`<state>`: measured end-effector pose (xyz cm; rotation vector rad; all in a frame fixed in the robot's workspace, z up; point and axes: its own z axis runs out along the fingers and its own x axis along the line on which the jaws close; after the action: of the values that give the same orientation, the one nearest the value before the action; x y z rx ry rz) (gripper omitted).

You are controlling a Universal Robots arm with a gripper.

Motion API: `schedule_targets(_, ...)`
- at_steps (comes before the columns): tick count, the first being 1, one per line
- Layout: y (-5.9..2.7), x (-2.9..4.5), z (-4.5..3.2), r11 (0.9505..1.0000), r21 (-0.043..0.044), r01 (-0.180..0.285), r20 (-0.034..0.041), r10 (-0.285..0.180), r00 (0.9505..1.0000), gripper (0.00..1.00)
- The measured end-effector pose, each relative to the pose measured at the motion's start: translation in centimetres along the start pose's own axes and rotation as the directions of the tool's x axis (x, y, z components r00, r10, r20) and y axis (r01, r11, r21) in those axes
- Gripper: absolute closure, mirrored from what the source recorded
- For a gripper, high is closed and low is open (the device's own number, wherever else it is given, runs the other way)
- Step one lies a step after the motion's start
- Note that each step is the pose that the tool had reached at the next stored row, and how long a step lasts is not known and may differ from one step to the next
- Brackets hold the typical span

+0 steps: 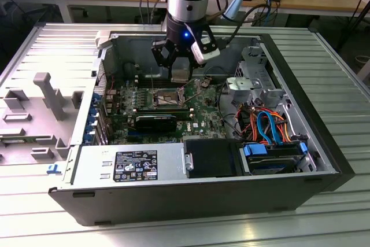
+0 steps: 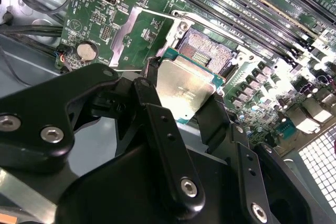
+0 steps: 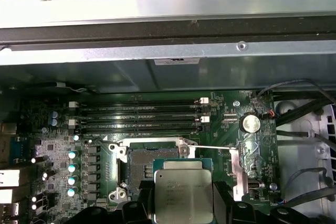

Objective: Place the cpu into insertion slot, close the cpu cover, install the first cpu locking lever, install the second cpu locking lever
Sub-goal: 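Place the cpu into insertion slot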

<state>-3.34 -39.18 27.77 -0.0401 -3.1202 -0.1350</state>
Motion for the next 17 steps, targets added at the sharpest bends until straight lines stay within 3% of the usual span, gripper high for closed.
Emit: schedule_targets(17, -0.07, -0.01, 0.41, 1.0000, -0.0001, 0.000, 0.0001, 0.000, 1.0000, 0.46)
